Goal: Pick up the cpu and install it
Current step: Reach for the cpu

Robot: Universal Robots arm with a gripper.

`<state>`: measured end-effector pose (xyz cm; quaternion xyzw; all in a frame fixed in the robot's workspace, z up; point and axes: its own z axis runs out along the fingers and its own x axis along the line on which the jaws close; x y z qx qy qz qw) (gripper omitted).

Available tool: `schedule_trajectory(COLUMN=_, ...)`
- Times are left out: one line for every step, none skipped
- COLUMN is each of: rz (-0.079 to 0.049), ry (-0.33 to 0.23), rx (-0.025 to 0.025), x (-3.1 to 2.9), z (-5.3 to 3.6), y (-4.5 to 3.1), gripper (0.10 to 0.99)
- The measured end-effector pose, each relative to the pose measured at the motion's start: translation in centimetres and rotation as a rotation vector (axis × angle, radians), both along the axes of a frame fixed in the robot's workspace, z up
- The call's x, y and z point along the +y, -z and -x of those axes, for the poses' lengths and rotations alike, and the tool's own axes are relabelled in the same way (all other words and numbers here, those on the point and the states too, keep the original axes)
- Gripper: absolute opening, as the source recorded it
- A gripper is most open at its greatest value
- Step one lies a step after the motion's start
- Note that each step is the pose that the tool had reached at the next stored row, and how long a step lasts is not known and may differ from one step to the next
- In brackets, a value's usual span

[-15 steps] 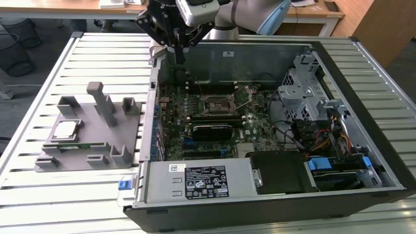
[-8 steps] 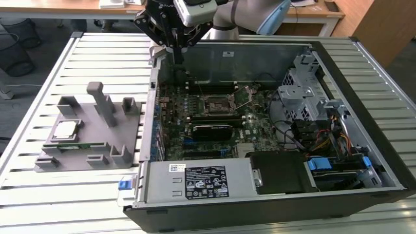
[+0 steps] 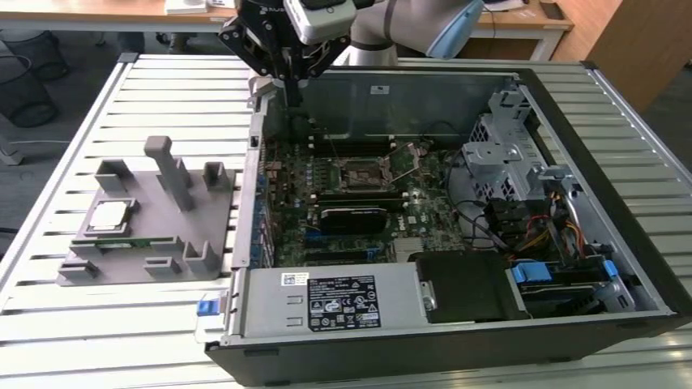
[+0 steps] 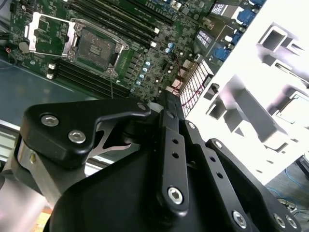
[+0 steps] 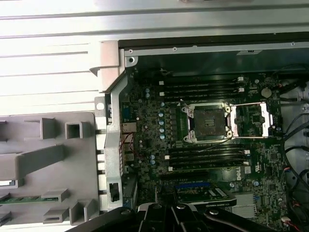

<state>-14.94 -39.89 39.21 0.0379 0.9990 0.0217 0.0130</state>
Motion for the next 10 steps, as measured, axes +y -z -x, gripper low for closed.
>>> schedule_trajectory(rz=0.0, ry=0.0, rx=-0.0001, x=0.0, z=0.06, y=0.01, gripper=0.106)
schedule_trajectory(rz=0.0, ry=0.0, rx=-0.0001, x=0.0, z=0.11, y=0.01, gripper=0.106)
schedule_trajectory(rz=0.0, ry=0.0, rx=0.0, x=0.0, z=0.16, y=0.01, gripper=0.106)
schedule_trajectory(rz=0.0, ry=0.0, rx=-0.0001, x=0.0, z=0.21, y=0.02, gripper=0.106)
schedule_trajectory(rz=0.0, ry=0.0, rx=-0.0001, x=0.0, z=0.26, y=0.02, gripper=0.106)
schedule_trajectory(rz=0.0, ry=0.0, rx=-0.0001, x=0.0, z=0.32, y=0.03, gripper=0.106)
schedule_trajectory(rz=0.0, ry=0.0, rx=-0.0001, x=0.0, z=0.37, y=0.03, gripper=0.106)
schedule_trajectory(rz=0.0, ry=0.0, rx=-0.0001, x=0.0, z=0.42, y=0.04, gripper=0.106)
schedule_trajectory(rz=0.0, ry=0.0, rx=-0.0001, x=0.0, z=0.47, y=0.04, gripper=0.106)
schedule_trajectory(rz=0.0, ry=0.0, rx=0.0, x=0.0, z=0.53, y=0.04, gripper=0.106)
